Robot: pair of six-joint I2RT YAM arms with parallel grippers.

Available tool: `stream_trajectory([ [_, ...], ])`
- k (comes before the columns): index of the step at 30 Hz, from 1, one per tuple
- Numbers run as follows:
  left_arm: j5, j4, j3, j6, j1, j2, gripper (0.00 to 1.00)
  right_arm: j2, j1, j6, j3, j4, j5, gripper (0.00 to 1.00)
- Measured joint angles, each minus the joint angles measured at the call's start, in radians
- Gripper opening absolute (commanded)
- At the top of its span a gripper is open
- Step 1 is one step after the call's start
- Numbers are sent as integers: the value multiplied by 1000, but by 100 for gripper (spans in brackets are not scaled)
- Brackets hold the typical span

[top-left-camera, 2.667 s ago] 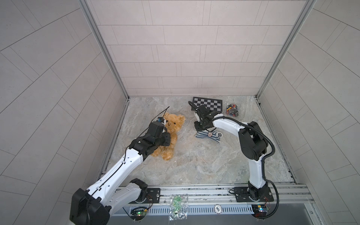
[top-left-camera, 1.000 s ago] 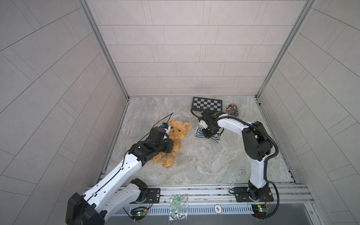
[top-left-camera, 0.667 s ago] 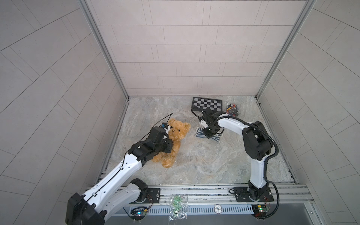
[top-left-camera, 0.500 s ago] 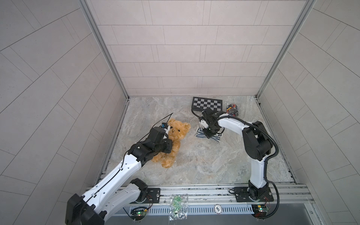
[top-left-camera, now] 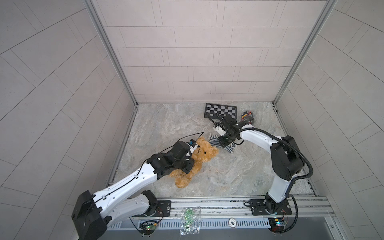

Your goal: Dress the teddy bear

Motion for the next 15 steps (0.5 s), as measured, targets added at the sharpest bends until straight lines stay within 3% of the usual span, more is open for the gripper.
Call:
stream_trajectory([
  [6, -22, 64, -8, 50, -81, 112, 0, -82, 1, 4, -105, 106, -43, 0],
  [15, -18, 107, 5, 83, -104, 298, 0, -131, 5, 3, -194, 208, -100, 0],
])
